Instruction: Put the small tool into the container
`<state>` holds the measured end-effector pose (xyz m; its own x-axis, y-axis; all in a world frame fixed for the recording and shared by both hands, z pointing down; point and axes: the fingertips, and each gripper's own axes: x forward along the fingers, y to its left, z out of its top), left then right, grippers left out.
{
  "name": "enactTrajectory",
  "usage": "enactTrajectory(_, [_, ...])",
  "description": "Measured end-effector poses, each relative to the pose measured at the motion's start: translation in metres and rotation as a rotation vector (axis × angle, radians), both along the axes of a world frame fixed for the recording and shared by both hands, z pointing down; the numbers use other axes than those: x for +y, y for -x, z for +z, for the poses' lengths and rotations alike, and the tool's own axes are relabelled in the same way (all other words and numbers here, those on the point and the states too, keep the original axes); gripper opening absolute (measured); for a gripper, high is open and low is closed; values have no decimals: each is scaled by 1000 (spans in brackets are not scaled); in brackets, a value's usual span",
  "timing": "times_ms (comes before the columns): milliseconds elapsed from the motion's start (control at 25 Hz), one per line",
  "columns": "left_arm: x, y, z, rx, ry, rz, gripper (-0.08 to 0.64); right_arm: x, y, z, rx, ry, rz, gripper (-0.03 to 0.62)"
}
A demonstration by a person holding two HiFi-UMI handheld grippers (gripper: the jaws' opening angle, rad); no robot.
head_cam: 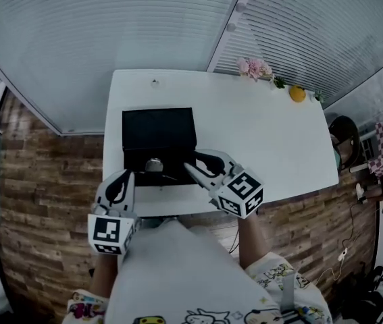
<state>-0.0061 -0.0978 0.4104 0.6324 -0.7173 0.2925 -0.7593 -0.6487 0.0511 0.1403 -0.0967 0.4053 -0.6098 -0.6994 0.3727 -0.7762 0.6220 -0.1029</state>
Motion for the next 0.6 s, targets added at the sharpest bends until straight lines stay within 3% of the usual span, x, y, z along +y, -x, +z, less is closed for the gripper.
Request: enactTrajectory(600, [25,-48,-2,9,21,126,6,60,-60,-23,-125,-121,246,4])
